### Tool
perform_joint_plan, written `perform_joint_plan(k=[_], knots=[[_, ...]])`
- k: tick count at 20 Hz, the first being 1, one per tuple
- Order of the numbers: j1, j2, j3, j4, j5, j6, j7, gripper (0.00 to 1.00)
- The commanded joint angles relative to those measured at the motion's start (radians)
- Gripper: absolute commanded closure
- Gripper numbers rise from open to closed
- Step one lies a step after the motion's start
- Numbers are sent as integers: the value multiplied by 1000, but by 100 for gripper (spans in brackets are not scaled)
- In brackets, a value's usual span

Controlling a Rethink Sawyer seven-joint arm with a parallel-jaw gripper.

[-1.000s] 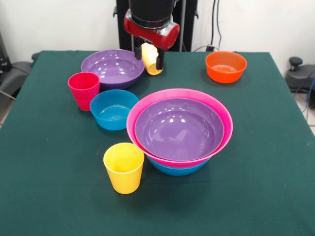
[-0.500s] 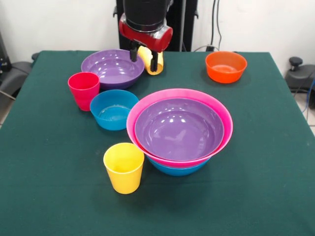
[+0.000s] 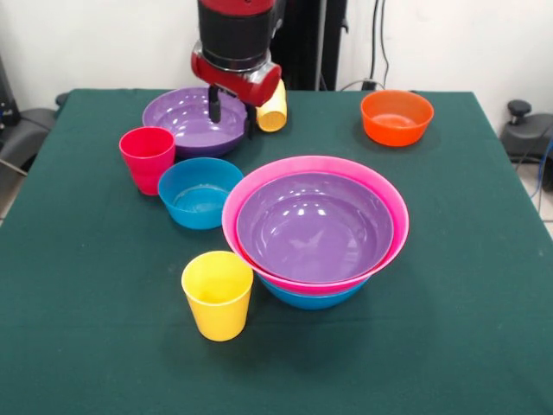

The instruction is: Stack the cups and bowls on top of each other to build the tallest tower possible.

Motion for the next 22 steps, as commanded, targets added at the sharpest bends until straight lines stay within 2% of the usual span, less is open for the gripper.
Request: perform_joint_plan(k=[1,16,22], knots=[[-21,80,131,50,-88,-86,-20,0],[-42,127,161,52,-111,-128,-4,0],[-40,169,153,36,-132,-160,5,0]])
